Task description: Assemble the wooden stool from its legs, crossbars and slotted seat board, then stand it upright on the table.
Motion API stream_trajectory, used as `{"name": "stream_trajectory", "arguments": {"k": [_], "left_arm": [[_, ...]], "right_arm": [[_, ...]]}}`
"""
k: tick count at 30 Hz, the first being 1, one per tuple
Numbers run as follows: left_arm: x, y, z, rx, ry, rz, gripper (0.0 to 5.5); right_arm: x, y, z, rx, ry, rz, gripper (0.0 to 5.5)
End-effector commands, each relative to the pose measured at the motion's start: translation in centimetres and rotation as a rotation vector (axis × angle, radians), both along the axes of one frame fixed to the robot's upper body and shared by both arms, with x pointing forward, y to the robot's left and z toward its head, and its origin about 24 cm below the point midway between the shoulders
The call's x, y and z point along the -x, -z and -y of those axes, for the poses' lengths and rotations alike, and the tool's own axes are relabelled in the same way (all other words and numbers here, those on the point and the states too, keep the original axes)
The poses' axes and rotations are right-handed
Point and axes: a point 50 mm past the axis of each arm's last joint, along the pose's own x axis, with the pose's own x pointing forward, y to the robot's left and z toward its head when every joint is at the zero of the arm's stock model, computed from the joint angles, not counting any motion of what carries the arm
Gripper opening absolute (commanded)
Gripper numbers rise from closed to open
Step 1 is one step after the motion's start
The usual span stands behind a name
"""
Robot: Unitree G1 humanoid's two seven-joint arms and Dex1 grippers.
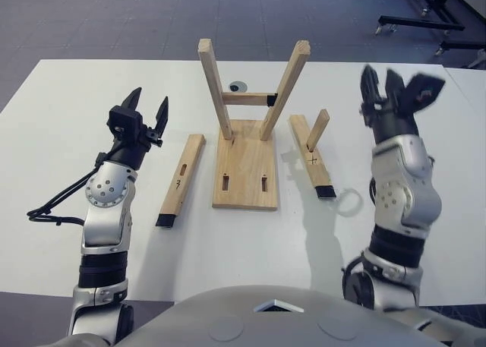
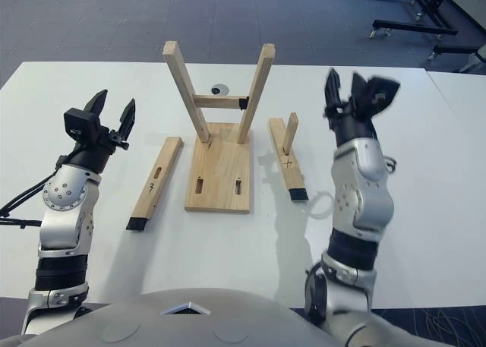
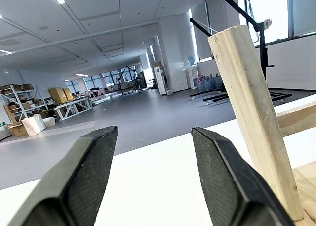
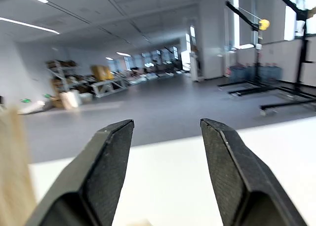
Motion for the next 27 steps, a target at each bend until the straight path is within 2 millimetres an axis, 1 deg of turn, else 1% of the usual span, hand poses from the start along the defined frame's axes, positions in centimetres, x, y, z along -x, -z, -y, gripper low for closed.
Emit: {"name": "stream_trajectory", "arguments": {"k": [1, 3, 7, 9, 13, 15, 19, 22, 27], "left_arm": [[-0.2, -0.2, 0.5, -0.013, 0.030, 0.004, 2.72], [-0.1, -0.1, 0.7, -0.012, 0.032, 0.000, 2.72], [0.2, 0.1, 0.8, -0.010, 0.025, -0.008, 2.72], [0.4, 0.1, 0.8, -0.013, 0.023, -0.011, 2.72], [0.9, 0.0, 0.7, -0.010, -0.010, -0.009, 2.72], [1.1, 0.2, 0.7, -0.010, -0.017, -0.018, 2.72], [0.9, 0.3, 0.8, -0.023, -0.012, -0.030, 2.72], [0.8, 0.2, 0.8, -0.032, -0.012, -0.031, 2.72], [0.8, 0.3, 0.9, -0.034, -0.012, -0.035, 2.72]], "right_arm": [[3.5, 4.0, 1.5, 0.030, 0.062, -0.165, 2.49], [4.9, 5.4, 1.3, 0.028, 0.027, -0.230, 2.49], [5.7, 6.0, 0.0, 0.031, -0.083, -0.296, 2.49], [5.7, 6.1, -0.5, 0.042, -0.109, -0.313, 2.49], [4.6, 6.1, -1.5, 0.086, -0.168, -0.340, 2.49], [4.3, 6.1, -1.8, 0.103, -0.188, -0.356, 2.49], [4.5, 6.5, -2.3, 0.108, -0.201, -0.392, 2.49], [4.8, 6.3, -3.1, 0.097, -0.247, -0.392, 2.49], [4.3, 6.3, -4.5, 0.129, -0.341, -0.429, 2.49]]}}
